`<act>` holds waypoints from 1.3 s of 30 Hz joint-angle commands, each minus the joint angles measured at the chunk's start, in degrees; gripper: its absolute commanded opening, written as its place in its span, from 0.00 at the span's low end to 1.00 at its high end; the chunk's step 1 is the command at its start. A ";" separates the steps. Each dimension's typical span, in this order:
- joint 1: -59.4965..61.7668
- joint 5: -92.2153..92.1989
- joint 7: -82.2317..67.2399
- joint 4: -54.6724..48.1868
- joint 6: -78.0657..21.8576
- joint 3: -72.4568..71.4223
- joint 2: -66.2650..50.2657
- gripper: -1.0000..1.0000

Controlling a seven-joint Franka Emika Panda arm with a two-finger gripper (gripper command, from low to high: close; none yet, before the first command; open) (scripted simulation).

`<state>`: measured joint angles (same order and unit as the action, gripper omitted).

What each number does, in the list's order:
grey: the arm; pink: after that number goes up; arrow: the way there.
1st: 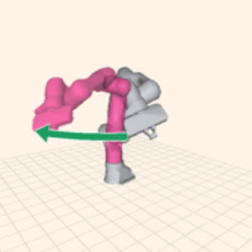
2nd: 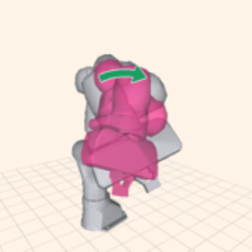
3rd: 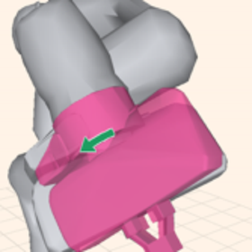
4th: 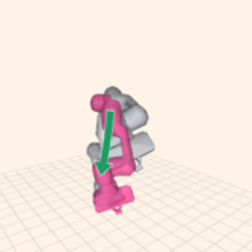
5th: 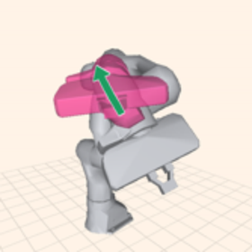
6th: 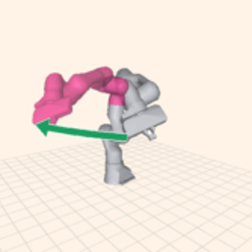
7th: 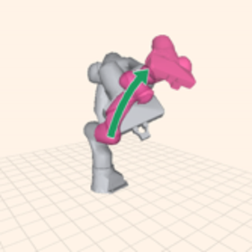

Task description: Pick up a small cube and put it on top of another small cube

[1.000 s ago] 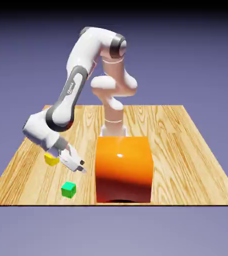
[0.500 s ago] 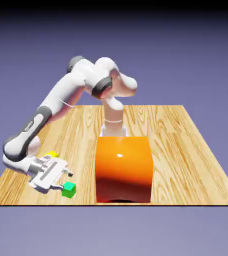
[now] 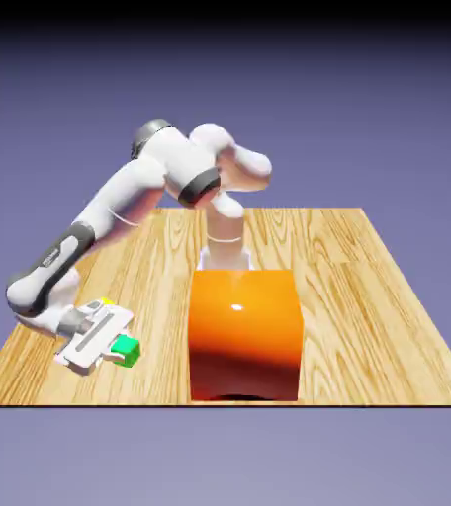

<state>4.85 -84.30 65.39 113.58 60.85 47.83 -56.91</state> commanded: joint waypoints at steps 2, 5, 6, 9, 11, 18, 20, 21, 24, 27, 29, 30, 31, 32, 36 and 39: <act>-3.12 0.95 1.28 4.15 -0.37 2.79 1.74 0.00; -7.79 2.24 3.25 10.38 -0.88 6.98 4.36 0.00; -9.35 2.68 3.91 12.46 -1.05 8.37 5.23 0.00; -13.71 3.17 4.54 18.69 -2.48 12.16 6.50 0.00; -15.51 0.59 0.08 22.84 -6.74 13.23 2.43 0.00; -21.80 -8.46 -15.56 37.38 -21.65 16.97 -11.81 0.00; -23.60 -11.05 -20.02 41.53 -25.92 18.04 -15.88 0.00; -24.50 -12.34 -22.26 43.61 -28.05 18.57 -17.91 0.00; -28.21 -14.93 -28.29 48.42 -34.14 20.56 -22.48 0.00; -29.29 -17.41 -26.92 48.81 -32.35 19.19 -20.76 0.00; -31.28 -22.39 -24.06 49.56 -28.61 16.36 -17.30 0.00; -32.27 -24.88 -22.63 49.93 -26.74 14.95 -15.57 0.00; -33.26 -27.37 -21.19 50.30 -24.87 13.53 -13.84 0.00; -33.63 -28.30 -20.66 50.44 -24.17 13.00 -13.19 0.00; -31.65 -23.33 -23.52 49.70 -27.91 15.83 -16.65 1.00; -28.68 -15.86 -27.82 48.58 -33.52 20.07 -21.84 1.00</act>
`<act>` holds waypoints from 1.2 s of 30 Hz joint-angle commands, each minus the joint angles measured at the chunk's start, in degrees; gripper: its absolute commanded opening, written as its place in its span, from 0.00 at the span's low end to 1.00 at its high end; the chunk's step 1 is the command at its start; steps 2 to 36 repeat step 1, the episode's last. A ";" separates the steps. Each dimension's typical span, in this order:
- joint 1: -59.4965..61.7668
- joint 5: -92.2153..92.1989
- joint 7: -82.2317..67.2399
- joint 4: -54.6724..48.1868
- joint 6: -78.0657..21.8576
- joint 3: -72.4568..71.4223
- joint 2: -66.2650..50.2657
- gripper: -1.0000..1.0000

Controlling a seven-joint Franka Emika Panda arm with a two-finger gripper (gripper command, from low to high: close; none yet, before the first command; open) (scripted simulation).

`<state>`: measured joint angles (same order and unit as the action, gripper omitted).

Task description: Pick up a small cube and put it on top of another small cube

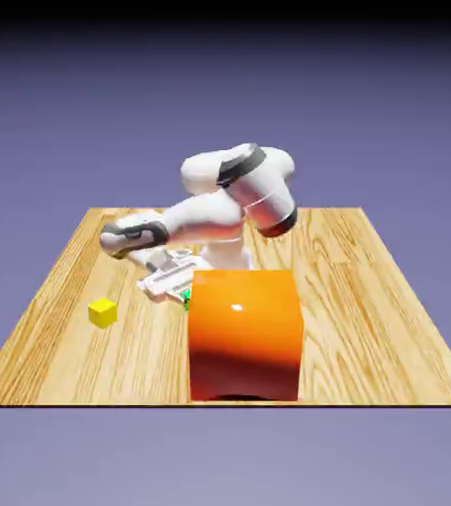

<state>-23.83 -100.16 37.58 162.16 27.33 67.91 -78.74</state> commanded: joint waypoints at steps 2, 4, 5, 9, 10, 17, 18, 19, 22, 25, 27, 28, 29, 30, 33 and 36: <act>0.37 0.94 -0.54 -0.14 -0.70 0.53 -0.65 1.00; 0.37 0.94 -0.54 -0.14 -0.70 0.53 -0.65 1.00; 0.37 0.94 -0.54 -0.14 -0.70 0.53 -0.65 1.00; 0.37 0.94 -0.54 -0.14 -0.70 0.53 -0.65 1.00; 0.37 0.94 -0.54 -0.14 -0.70 0.53 -0.65 1.00; 0.37 0.94 -0.54 -0.14 -0.70 0.53 -0.65 1.00; 0.37 0.94 -0.54 -0.14 -0.70 0.53 -0.65 1.00; 0.37 0.94 -0.54 -0.14 -0.70 0.53 -0.65 1.00; 0.37 0.94 -0.54 -0.14 -0.70 0.53 -0.65 1.00; 0.37 0.94 -0.54 -0.14 -0.70 0.53 -0.65 1.00; 0.37 0.94 -0.54 -0.14 -0.70 0.53 -0.65 1.00; 0.37 0.94 -0.54 -0.14 -0.70 0.53 -0.65 1.00; 0.37 0.94 -0.54 -0.14 -0.70 0.53 -0.65 1.00; 0.37 0.94 -0.54 -0.14 -0.70 0.53 -0.65 1.00; 0.37 0.94 -0.54 -0.14 -0.70 0.53 -0.65 1.00; 0.37 0.94 -0.54 -0.14 -0.70 0.53 -0.65 1.00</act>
